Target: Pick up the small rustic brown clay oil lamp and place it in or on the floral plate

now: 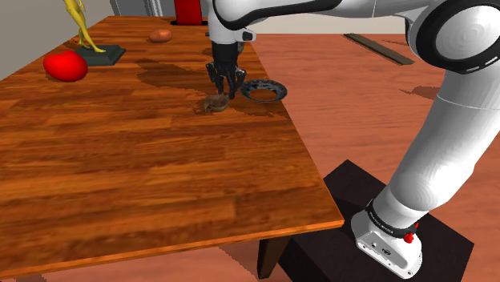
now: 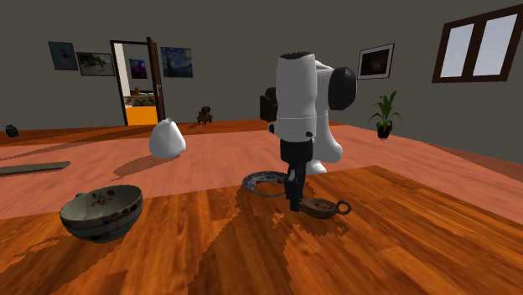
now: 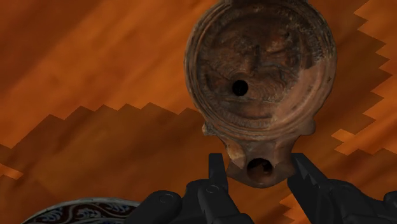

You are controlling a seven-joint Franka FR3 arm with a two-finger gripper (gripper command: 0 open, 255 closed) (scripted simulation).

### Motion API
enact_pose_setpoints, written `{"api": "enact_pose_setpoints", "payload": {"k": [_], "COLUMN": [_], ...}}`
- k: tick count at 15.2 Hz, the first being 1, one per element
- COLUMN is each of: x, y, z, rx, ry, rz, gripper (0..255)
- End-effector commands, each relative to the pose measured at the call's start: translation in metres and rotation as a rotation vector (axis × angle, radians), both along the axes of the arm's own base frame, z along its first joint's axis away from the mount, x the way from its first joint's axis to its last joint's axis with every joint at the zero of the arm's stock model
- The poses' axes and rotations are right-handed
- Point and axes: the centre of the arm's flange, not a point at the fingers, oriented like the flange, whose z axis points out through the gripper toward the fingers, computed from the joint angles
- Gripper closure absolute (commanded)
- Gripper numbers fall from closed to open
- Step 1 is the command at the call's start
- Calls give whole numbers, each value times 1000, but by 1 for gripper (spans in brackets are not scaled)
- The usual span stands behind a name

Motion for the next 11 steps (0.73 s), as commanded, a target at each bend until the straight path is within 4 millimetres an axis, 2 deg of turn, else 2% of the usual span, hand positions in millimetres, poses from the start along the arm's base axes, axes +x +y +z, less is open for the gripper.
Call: {"api": "enact_pose_setpoints", "payload": {"k": [1, 11], "x": [0, 0], "y": [0, 0], "z": [8, 61], "rx": [0, 0], "ry": [0, 0], "rz": [0, 0], "gripper": [255, 255]}}
